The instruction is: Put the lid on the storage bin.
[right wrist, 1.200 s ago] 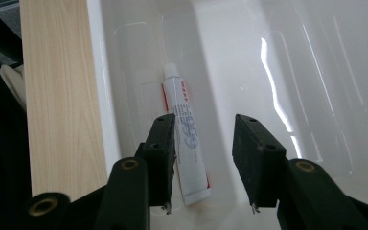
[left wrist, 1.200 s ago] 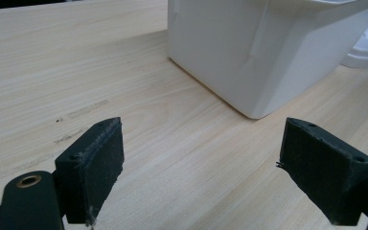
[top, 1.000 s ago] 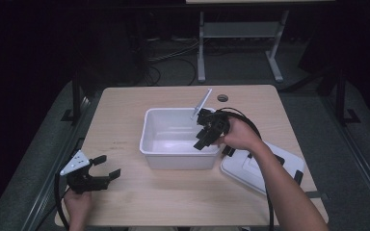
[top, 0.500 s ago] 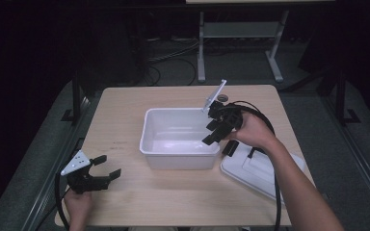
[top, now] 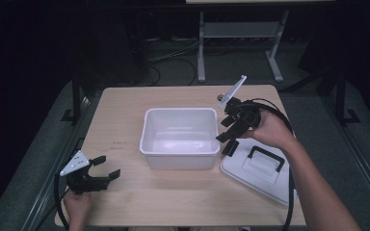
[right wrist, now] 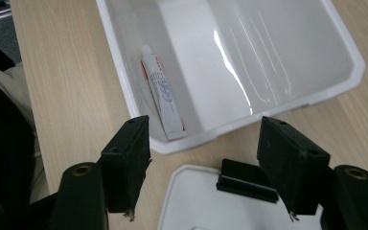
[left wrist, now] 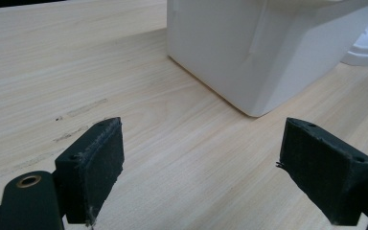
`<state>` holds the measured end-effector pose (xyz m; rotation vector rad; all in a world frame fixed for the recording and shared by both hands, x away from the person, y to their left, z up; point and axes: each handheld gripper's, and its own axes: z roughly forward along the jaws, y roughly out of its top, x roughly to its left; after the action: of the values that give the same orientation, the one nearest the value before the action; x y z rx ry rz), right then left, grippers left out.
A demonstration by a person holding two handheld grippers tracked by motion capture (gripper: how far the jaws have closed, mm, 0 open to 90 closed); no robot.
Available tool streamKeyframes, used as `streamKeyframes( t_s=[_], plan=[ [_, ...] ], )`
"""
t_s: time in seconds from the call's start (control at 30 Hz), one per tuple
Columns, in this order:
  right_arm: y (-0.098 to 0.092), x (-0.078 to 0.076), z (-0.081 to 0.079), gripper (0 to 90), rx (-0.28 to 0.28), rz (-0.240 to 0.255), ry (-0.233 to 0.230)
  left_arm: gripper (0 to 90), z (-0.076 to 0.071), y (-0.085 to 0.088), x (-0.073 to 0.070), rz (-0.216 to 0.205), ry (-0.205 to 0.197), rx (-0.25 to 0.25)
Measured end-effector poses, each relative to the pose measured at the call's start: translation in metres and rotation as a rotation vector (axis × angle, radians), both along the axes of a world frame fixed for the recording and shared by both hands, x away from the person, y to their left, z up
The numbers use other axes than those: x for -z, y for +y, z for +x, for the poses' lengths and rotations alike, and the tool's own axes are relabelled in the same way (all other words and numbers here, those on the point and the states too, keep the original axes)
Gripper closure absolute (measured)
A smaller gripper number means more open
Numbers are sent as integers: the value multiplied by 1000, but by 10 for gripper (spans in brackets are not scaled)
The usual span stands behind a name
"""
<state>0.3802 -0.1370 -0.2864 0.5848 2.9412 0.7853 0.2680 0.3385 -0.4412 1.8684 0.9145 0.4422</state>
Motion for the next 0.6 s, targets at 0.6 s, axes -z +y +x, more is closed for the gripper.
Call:
streamKeyframes(
  t_s=[0.6],
  plan=[
    [-51, 3, -10, 362, 103, -3, -11, 147, 0, -1, 0, 15, -2, 0]
  ],
)
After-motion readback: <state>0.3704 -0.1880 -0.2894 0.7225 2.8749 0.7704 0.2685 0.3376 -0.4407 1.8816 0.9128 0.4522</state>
